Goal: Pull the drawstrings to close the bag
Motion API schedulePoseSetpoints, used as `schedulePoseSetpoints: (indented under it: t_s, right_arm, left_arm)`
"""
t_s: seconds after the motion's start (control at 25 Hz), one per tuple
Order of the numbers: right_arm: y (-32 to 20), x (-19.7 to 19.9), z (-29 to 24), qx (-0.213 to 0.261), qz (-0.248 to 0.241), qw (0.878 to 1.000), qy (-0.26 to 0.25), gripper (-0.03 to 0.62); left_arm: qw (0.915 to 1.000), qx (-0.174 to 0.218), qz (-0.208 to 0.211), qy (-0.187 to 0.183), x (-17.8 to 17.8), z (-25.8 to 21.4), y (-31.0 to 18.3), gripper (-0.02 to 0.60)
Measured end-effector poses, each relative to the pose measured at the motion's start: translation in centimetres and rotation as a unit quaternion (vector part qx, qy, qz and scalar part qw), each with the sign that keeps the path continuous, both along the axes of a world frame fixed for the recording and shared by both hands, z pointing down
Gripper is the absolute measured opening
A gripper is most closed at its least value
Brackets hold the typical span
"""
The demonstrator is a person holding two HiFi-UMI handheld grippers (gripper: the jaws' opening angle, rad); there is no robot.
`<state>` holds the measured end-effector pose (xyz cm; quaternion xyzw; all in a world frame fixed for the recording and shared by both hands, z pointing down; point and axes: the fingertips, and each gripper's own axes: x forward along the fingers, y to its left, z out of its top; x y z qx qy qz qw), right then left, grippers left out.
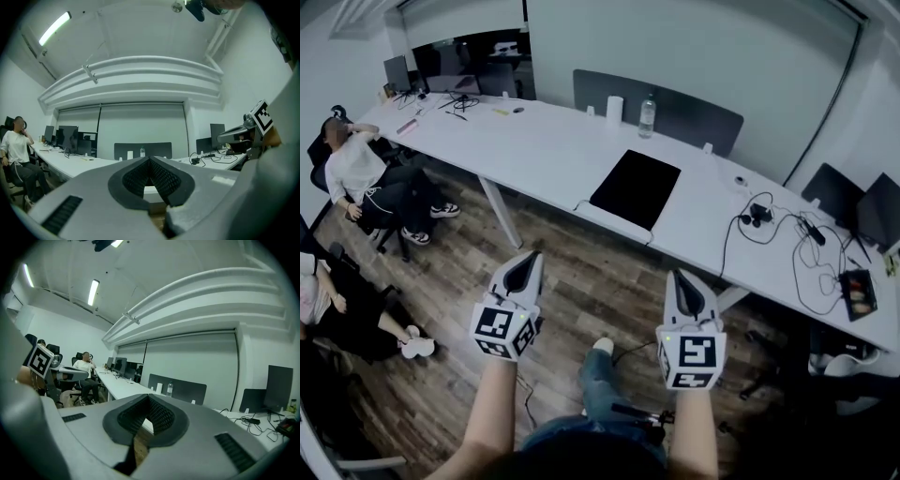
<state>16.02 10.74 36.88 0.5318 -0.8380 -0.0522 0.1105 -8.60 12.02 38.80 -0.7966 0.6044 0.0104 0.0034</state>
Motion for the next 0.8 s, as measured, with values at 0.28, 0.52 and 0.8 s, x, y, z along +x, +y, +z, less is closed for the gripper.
schedulePoseSetpoints:
  t_s: [0.28, 0.52, 0.8]
  right_arm:
    - [-7.3, -2.2, 2.9, -0.016, 0.007, 1.0, -0.006, -0.005]
    - [-14.8, -2.8, 5.5, -0.06, 0.032, 0.997, -0.044, -0.003]
    - [-22.4, -1.5, 9.6, -0.112, 0.046, 0.991, -0.051, 0.127]
  left_arm:
    - [0.9994, -0.025, 0.022, -0.007, -1.1, 2.5, -8.4, 0.0]
    - [0.9964, -0.057, 0.059, -0.02, -1.5, 4.3, -17.2, 0.025]
    - [0.9892, -0.112, 0.089, -0.032, -1.5, 8.0, -25.7, 0.061]
